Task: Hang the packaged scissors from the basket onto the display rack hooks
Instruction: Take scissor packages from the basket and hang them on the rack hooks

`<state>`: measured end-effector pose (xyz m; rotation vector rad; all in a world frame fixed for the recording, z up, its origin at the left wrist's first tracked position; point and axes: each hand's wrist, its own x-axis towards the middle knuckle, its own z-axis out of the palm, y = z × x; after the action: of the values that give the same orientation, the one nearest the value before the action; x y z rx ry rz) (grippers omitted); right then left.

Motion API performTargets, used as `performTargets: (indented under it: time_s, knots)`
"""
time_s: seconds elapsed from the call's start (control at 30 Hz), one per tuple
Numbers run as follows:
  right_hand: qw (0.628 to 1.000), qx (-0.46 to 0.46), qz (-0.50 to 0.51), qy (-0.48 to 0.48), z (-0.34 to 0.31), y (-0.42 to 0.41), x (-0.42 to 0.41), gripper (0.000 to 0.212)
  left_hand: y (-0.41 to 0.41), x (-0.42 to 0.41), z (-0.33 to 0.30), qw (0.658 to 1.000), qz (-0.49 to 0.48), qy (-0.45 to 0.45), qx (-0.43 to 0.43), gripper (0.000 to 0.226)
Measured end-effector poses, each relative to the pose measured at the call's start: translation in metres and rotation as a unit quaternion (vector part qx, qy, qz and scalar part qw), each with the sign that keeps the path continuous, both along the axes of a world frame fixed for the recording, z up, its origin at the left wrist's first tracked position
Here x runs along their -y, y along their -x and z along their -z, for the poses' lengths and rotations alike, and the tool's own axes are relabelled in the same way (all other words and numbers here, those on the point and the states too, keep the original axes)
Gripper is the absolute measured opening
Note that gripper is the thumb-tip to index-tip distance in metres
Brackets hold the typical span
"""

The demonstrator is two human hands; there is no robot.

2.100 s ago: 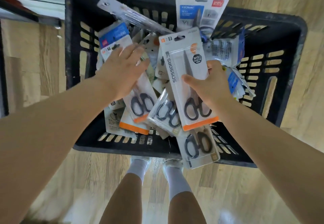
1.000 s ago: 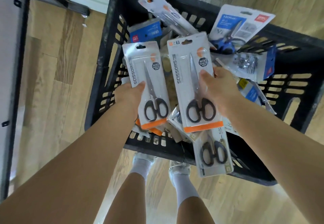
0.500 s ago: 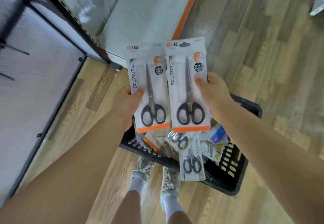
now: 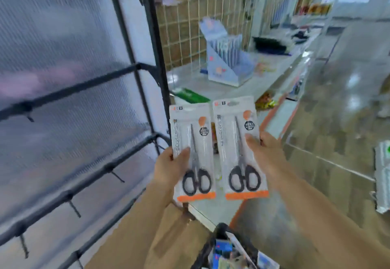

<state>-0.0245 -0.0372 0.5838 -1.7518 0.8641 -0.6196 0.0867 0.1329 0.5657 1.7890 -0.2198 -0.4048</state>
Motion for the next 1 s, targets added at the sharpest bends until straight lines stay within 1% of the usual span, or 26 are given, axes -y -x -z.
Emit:
performTargets:
  time_s: [0.07,0.13,0.2,0.23,0.3,0.4,0.47,0.6,0.73,0.8,0.9,1.0]
  knots:
    - [0.999,0.015,-0.025,0.026,-0.044,-0.013,-0.016,0.031,-0.004,-0.019,-0.041,0.999,-0.014,0.035,0.011,0.033]
    - [0.996,0.053,-0.047,0.044,-0.085,-0.026,-0.032,0.029,-0.007,-0.038,-0.077,0.996,-0.033,0.086,0.012,0.022]
    - [0.992,0.088,-0.079,0.055,-0.126,-0.037,-0.053,0.024,-0.010,-0.062,-0.111,0.992,-0.052,0.117,0.019,0.015]
    - [0.989,0.100,-0.092,0.063,-0.142,-0.043,-0.062,0.023,-0.012,-0.073,-0.125,0.990,-0.055,0.130,0.024,0.014]
    - [0.984,0.122,-0.109,0.067,-0.167,-0.056,-0.078,0.026,-0.020,-0.093,-0.145,0.985,-0.065,0.156,0.034,0.013]
    - [0.981,0.143,-0.115,0.061,-0.195,-0.075,-0.096,0.027,-0.030,-0.112,-0.167,0.979,-0.075,0.185,0.035,0.015]
    - [0.980,0.143,-0.123,0.058,-0.207,-0.085,-0.103,0.025,-0.035,-0.118,-0.178,0.978,-0.070,0.190,0.052,0.016]
    - [0.980,0.147,-0.118,0.068,-0.220,-0.102,-0.108,0.023,-0.044,-0.122,-0.195,0.971,-0.082,0.212,0.072,0.011]
    - [0.972,0.163,-0.156,0.065,-0.227,-0.116,-0.109,0.034,-0.054,-0.121,-0.200,0.968,-0.111,0.213,0.079,0.009]
    - [0.967,0.179,-0.170,0.067,-0.229,-0.124,-0.103,0.035,-0.058,-0.119,-0.200,0.964,-0.130,0.217,0.076,0.010]
    - [0.963,0.182,-0.187,0.065,-0.233,-0.137,-0.091,0.031,-0.063,-0.118,-0.199,0.956,-0.158,0.243,0.055,0.011]
    - [0.958,0.187,-0.206,0.072,-0.233,-0.150,-0.084,0.039,-0.071,-0.117,-0.201,0.945,-0.181,0.270,0.038,0.012]
